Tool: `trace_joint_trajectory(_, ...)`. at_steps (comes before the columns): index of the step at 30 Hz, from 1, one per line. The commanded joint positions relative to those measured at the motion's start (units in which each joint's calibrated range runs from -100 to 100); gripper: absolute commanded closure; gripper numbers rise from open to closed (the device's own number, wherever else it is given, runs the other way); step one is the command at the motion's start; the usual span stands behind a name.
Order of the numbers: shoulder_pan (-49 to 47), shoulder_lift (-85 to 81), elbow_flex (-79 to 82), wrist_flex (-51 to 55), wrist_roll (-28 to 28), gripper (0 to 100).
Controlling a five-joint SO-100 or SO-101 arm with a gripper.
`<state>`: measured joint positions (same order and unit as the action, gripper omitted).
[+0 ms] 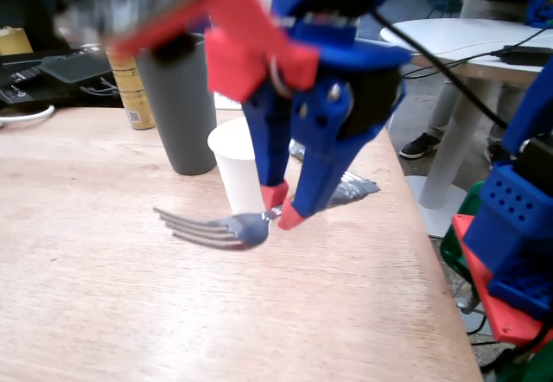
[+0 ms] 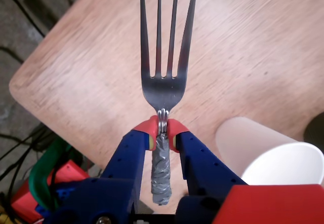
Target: Grab the fork and place it in gray glass
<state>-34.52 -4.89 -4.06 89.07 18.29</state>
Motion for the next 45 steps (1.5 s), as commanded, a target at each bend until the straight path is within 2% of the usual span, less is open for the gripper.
trace_joint_trajectory(1, 0.3, -7.9, -1.3, -0.7, 0.0, 100)
trace_joint_trajectory(10, 0.5, -19.6, -1.5, -1.5, -0.6, 100)
trace_joint_trajectory(14, 7.3, -20.1, -1.4, -17.3, -3.5, 100)
trace_joint_trajectory(17, 10.2, -20.1, -1.4, -24.8, -3.8, 100)
trace_joint_trajectory(21, 17.1, -20.1, -1.4, -31.3, -4.1, 100)
trace_joint_trajectory(26, 22.7, -20.6, -1.5, -41.0, -7.6, 100)
trace_joint_trajectory(31, 31.1, -21.7, -1.4, -50.3, -8.8, 100)
trace_joint_trajectory(35, 32.7, -21.7, -1.4, -56.1, -8.9, 100)
trace_joint_trajectory(41, 40.1, -20.3, -1.3, -65.7, -8.9, 100)
trace_joint_trajectory(45, 43.2, -14.4, -1.4, -69.7, -8.9, 100)
